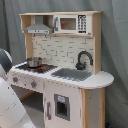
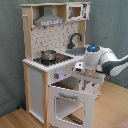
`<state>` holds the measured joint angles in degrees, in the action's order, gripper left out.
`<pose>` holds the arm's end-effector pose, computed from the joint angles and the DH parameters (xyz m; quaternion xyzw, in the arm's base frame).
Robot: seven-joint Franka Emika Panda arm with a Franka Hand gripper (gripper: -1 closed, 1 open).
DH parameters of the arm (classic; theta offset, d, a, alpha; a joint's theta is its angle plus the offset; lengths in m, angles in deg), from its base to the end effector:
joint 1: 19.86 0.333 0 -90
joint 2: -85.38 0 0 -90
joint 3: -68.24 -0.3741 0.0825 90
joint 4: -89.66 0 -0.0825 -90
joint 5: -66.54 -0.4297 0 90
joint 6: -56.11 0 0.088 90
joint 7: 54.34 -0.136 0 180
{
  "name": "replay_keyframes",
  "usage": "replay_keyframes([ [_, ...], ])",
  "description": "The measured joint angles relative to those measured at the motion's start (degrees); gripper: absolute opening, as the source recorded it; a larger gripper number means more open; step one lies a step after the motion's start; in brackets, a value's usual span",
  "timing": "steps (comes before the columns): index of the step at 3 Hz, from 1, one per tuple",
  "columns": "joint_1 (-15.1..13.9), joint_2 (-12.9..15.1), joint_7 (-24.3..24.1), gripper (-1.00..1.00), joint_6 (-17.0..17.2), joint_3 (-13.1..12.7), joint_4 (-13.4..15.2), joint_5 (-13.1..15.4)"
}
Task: Play with the kitchen
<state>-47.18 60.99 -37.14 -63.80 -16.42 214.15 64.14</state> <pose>0.2752 0.4860 0.4045 0.7921 0.5789 0.0501 0.1867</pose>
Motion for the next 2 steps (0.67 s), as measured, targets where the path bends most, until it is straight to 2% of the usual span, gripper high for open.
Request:
replay_keyframes([
  [1,2.24,-2.53,-0.06,1.0,3.79,2.92,-0.17,1.54],
  [2,3.79,-5.96,-0.27,1.0,8.18,4.49,-0.7,3.41],
])
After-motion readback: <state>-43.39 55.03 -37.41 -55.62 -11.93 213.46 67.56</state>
